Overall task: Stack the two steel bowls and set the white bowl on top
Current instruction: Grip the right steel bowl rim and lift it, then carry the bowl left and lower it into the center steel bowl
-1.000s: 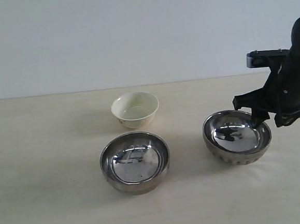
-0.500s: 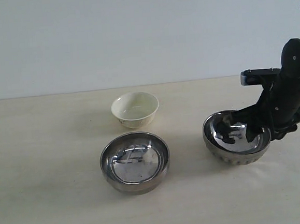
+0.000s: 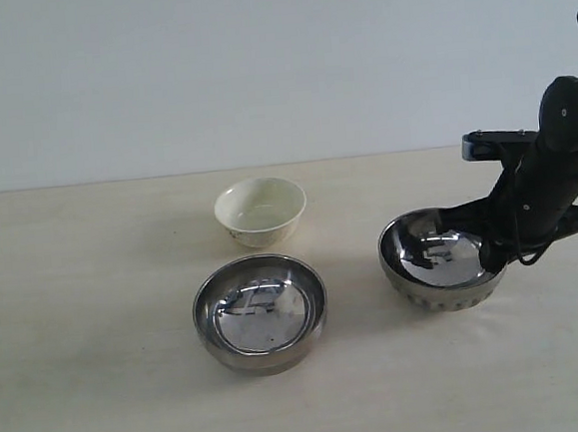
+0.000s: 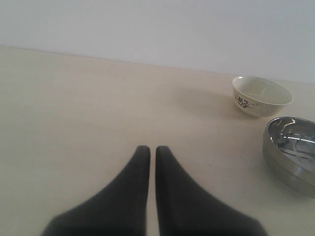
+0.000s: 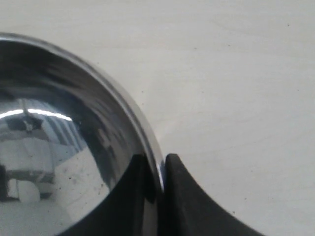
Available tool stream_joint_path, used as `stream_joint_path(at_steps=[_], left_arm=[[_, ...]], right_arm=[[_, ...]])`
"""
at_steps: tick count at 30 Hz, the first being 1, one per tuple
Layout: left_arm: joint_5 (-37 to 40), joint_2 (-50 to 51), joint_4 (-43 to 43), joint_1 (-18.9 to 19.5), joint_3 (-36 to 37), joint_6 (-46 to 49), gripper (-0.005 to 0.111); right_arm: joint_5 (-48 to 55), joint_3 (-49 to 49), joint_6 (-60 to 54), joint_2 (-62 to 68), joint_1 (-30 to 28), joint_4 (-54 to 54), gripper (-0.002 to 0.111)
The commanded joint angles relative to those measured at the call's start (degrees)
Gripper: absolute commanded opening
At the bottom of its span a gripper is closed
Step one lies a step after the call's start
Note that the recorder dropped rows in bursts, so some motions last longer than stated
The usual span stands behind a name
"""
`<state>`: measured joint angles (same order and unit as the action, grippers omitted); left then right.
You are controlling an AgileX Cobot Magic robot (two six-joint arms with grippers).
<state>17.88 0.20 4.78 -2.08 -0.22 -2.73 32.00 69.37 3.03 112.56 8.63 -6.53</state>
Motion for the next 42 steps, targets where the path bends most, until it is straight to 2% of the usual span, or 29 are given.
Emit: stream_joint_path(at_steps=[1, 13, 19, 24, 28, 31, 33, 38, 42], left_arm=[[-0.05, -0.2, 0.15, 0.2, 0.22, 0.16, 0.004], [-0.05, -0.2, 0.15, 0.2, 0.22, 0.16, 0.004], [-0.05, -0.2, 0.15, 0.2, 0.22, 0.16, 0.004], [-0.05, -0.2, 0.15, 0.2, 0.22, 0.16, 0.004], [-0.05, -0.2, 0.15, 0.2, 0.22, 0.16, 0.004], [-0.05, -0.2, 0.15, 0.2, 0.22, 0.16, 0.004], [-0.05, -0.2, 0.15, 0.2, 0.22, 0.16, 0.004], [-0.05, -0.2, 0.15, 0.2, 0.22, 0.16, 0.004], [-0.05, -0.2, 0.15, 0.2, 0.22, 0.16, 0.004]], right_arm=[[2.32, -0.05, -0.26, 0.04, -0.12, 0.9, 0.0], [6.6, -0.27, -0.62, -0.89, -0.12, 0.9, 0.0], [3.53, -3.34, -0.62, -7.09, -0.12, 0.9, 0.0], [7.69, -4.21, -2.33, -12.1, -0.12, 0.26, 0.0], [7.33, -6.04, -6.6, -16.16, -0.12, -6.63, 0.0], [8.84, -6.18, -13.9, -17.98, 0.34, -14.75, 0.0], [9.24, -6.18, -16.52, -19.66, 2.57, -17.79, 0.0], [4.03, -5.78, -12.81, -20.48, 11.69, -17.79, 0.0], [5.14, -2.59, -10.61, -20.48, 15.64, -17.66, 0.0]])
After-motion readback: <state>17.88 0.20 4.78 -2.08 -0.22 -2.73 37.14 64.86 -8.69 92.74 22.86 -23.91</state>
